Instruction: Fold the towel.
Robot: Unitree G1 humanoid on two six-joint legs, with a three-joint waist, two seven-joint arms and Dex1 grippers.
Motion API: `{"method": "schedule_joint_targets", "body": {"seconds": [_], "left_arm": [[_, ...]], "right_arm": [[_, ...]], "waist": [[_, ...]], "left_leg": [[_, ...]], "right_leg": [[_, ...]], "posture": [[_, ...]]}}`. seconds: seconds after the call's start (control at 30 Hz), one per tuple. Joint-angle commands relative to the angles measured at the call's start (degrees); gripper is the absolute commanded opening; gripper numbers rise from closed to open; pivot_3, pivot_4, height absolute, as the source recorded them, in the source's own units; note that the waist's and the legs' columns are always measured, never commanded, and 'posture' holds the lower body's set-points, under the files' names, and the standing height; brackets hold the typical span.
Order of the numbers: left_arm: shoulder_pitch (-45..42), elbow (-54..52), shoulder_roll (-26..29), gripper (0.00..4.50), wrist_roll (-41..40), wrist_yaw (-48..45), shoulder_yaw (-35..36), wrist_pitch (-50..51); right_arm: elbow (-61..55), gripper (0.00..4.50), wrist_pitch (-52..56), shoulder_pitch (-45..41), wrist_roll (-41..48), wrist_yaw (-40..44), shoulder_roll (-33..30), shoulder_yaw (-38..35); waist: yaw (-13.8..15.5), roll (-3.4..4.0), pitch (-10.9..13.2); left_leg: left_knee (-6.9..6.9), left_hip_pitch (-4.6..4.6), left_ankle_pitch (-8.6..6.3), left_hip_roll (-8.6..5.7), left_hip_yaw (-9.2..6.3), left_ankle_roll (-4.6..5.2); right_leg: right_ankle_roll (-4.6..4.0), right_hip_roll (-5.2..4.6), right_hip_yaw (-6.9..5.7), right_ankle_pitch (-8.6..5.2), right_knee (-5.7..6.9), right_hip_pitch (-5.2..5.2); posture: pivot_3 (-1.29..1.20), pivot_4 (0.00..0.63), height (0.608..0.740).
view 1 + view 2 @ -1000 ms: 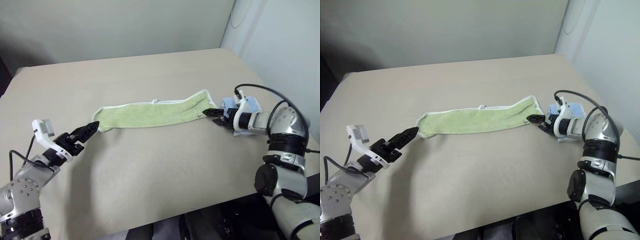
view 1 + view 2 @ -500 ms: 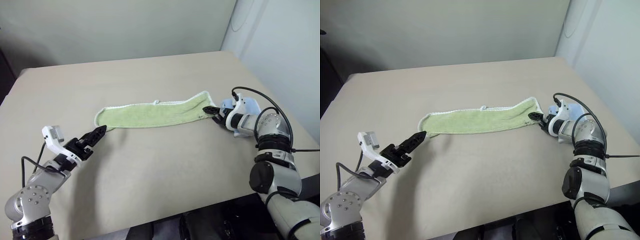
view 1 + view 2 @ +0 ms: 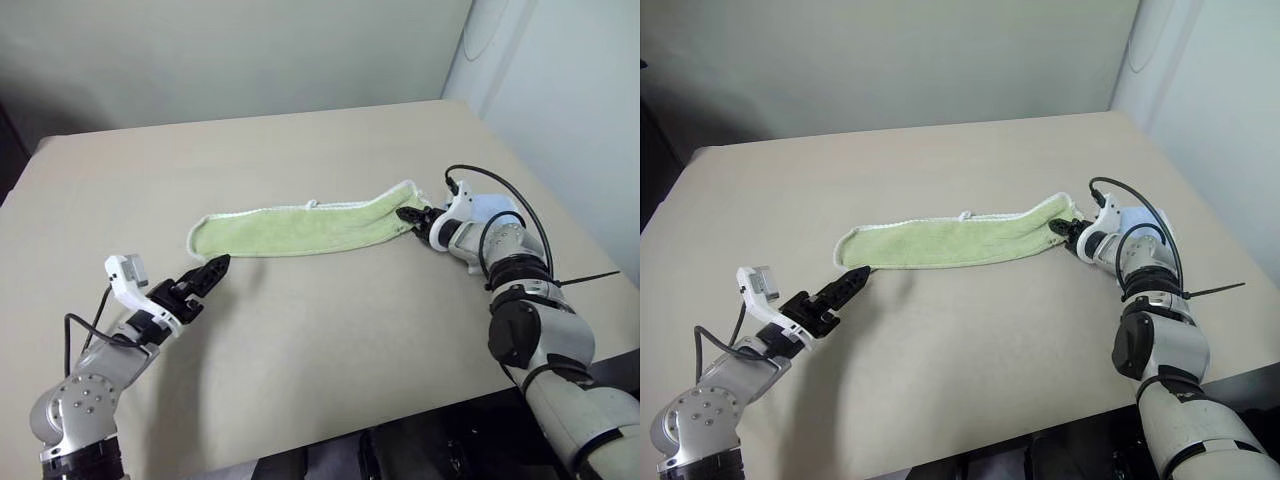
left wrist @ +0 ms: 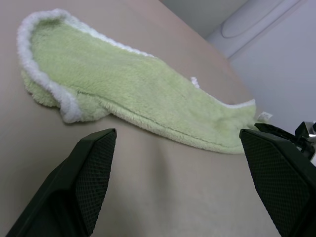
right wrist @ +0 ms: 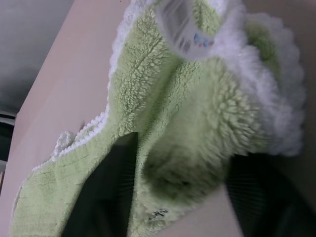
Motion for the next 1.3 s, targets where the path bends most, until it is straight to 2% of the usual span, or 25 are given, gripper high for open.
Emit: {"method": "schedule_joint_targets", "body": {"seconds": [0.03,0.13,0.27,0.4,0.7,0.97,1.1,1.3], "left_arm": [[0.67,-3.33,-0.87,4.33,-1.0,0.82,0.31,-1.73],[1.42,-3.87,-1.51,4.33,-0.67,0.57,0.04,-2.21],[2.08,-5.23,-2.62,4.33,-0.73,1.26,-0.9,-2.72],[2.44,-5.51,-2.92,4.33,-0.79,1.41,-1.25,-3.08],[3.49,-6.07,-3.61,4.33,-0.9,1.83,-1.43,-3.94],[2.64,-5.49,-4.37,4.33,-0.24,1.83,-3.6,-4.52],[1.2,-4.45,-4.3,4.33,0.13,1.63,-4.48,-4.88],[0.48,-4.34,-4.65,4.33,0.24,1.88,-5.2,-5.55]], "right_arm": [[-2.32,1.1,-0.59,-1.24,1.35,0.81,-1.52,-0.35],[-3.89,0.04,0.5,-0.59,1.89,0.77,-1.92,-0.44],[-9.67,0.04,2.89,1.24,1.86,2.15,-2.25,1.31],[-19.34,0.04,5.15,3.9,0.42,5.92,-3.84,6.71],[-31.03,0.04,9.84,6.58,-1.93,12.52,-11.47,16.78],[-34.97,0.04,-5.53,4.6,-13.0,24.82,-13.65,34.77],[-37.01,0.04,-14.72,1.58,-20.68,31.7,-11.96,45.94],[-37.2,0.04,-21.79,0.83,-27.44,36.89,-7.72,54.85]], "waist": [[0.03,0.0,0.0],[0.09,0.0,0.0],[0.23,0.0,0.0],[0.25,0.01,0.01],[0.38,0.04,0.02],[0.38,0.04,0.03],[0.25,0.05,0.03],[0.56,0.05,0.03]], "left_leg": [[0.0,-0.01,-0.01,0.0,0.0,0.0],[0.0,-0.02,-0.02,0.0,0.0,0.02],[0.0,-0.02,-0.03,0.0,0.0,0.03],[0.0,-0.02,-0.04,0.0,0.0,0.03],[0.01,-0.03,-0.04,0.0,0.01,0.01],[0.01,-0.02,-0.04,0.0,0.02,0.01],[0.0,-0.03,-0.04,0.01,0.02,0.01],[0.02,-0.07,-0.06,0.01,-0.05,0.0]], "right_leg": [[0.0,0.0,0.0,0.0,-0.01,0.0],[-0.01,0.0,0.0,0.0,-0.01,0.0],[-0.01,0.0,-0.01,-0.01,-0.02,0.01],[-0.02,0.0,-0.02,-0.01,-0.02,0.0],[-0.02,0.0,-0.03,-0.01,-0.06,0.02],[-0.01,0.0,-0.02,-0.01,-0.04,0.0],[-0.01,0.0,-0.02,-0.01,-0.04,-0.02],[-0.01,0.0,-0.1,-0.01,-0.17,0.04]], "posture": [[0.0,0.15,0.74],[0.0,0.15,0.74],[0.0,0.15,0.74],[0.0,0.15,0.74],[0.0,0.15,0.74],[0.0,0.15,0.74],[0.0,0.15,0.74],[0.0,0.15,0.74]]}}
